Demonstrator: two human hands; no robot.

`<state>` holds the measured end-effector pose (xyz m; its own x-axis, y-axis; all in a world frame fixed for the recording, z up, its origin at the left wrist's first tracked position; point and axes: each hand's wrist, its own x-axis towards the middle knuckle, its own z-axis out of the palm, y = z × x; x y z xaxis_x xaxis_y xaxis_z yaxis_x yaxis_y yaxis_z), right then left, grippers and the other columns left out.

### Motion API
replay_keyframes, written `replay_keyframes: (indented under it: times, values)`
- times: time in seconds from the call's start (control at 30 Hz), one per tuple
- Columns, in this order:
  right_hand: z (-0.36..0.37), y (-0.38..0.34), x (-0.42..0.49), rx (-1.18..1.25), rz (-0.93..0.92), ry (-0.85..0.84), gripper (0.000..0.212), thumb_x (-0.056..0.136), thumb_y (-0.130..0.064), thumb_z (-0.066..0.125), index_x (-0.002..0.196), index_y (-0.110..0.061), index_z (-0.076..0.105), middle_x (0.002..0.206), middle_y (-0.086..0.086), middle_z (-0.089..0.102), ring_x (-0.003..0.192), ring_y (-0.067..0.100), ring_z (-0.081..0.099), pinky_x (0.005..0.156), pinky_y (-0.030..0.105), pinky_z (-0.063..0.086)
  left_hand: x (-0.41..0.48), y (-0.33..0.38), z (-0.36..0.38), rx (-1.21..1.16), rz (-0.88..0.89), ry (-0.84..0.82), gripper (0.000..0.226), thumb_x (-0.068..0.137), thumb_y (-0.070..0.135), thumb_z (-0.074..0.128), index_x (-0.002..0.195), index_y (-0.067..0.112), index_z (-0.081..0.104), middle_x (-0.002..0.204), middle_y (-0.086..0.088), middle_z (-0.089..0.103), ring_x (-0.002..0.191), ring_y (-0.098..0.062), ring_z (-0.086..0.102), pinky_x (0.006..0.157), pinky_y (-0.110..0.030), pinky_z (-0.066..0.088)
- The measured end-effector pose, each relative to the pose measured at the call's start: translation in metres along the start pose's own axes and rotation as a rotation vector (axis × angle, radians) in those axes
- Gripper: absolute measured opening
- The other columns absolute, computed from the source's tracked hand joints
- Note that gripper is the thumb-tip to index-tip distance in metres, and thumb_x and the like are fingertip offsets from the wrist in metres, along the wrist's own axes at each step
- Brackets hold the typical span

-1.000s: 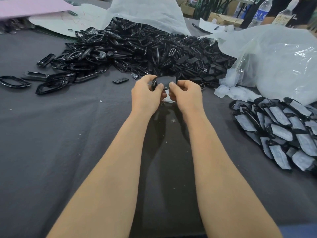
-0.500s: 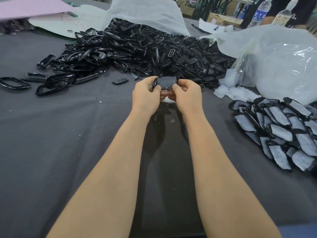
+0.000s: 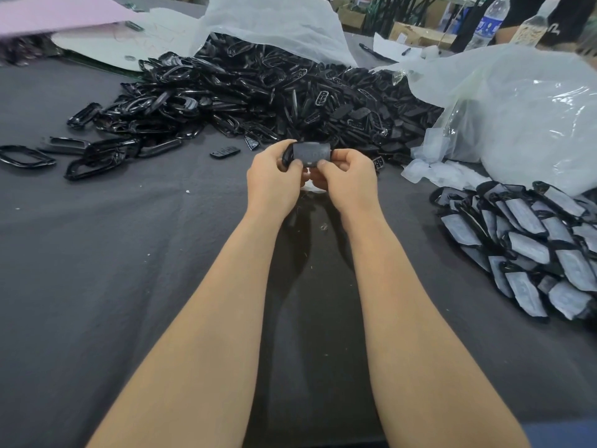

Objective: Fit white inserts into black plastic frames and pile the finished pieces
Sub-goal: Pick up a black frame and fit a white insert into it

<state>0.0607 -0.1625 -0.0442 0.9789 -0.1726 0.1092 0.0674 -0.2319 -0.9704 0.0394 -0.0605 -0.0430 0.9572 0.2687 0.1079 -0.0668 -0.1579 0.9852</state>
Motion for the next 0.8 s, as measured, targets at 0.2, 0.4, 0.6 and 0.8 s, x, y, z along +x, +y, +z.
replay_keyframes:
  times: [0.2, 0.4, 0.6, 0.8]
  values:
    - [-0.0018, -0.0027, -0.001, 0.091, 0.017, -0.059, 0.016, 0.094, -0.001, 0.047, 0.093, -0.009, 0.06, 0.086, 0.013, 0.072, 0.076, 0.022, 0.072, 0.067, 0.025, 0.056, 0.0011, -0.0022, -0.0017, -0.02, -0.004, 0.0, 0.035, 0.092, 0.001, 0.048, 0.097, 0.031, 0.063, 0.096, -0.007, 0.072, 0.091, -0.024, 0.068, 0.089, -0.044, 0.055]
    - [-0.0038, -0.0048, -0.0031, 0.135, 0.044, -0.044, 0.014, 0.097, -0.009, 0.05, 0.101, -0.003, 0.062, 0.09, 0.016, 0.071, 0.076, 0.02, 0.07, 0.065, 0.022, 0.055, -0.0026, 0.0011, -0.0025, -0.07, -0.035, 0.013, 0.049, 0.089, -0.001, 0.044, 0.077, 0.045, 0.057, 0.084, -0.001, 0.071, 0.081, -0.019, 0.069, 0.087, -0.042, 0.057]
    - [-0.0035, -0.0039, -0.0025, 0.105, 0.042, 0.007, 0.007, 0.094, -0.008, 0.055, 0.096, -0.006, 0.061, 0.08, 0.007, 0.069, 0.064, 0.008, 0.067, 0.067, 0.021, 0.058, -0.0024, 0.001, 0.0003, -0.062, -0.006, 0.008, 0.019, 0.094, 0.015, 0.053, 0.099, 0.031, 0.061, 0.085, 0.001, 0.07, 0.077, -0.012, 0.069, 0.086, -0.04, 0.057]
    - [-0.0008, -0.006, -0.0027, 0.133, 0.062, 0.015, 0.009, 0.091, -0.005, 0.056, 0.084, -0.011, 0.059, 0.076, 0.006, 0.067, 0.063, 0.011, 0.065, 0.068, 0.024, 0.057, 0.0018, -0.0023, 0.0008, 0.008, 0.015, 0.05, 0.021, 0.095, 0.013, 0.057, 0.114, 0.02, 0.058, 0.093, -0.001, 0.069, 0.077, -0.008, 0.066, 0.083, -0.033, 0.057]
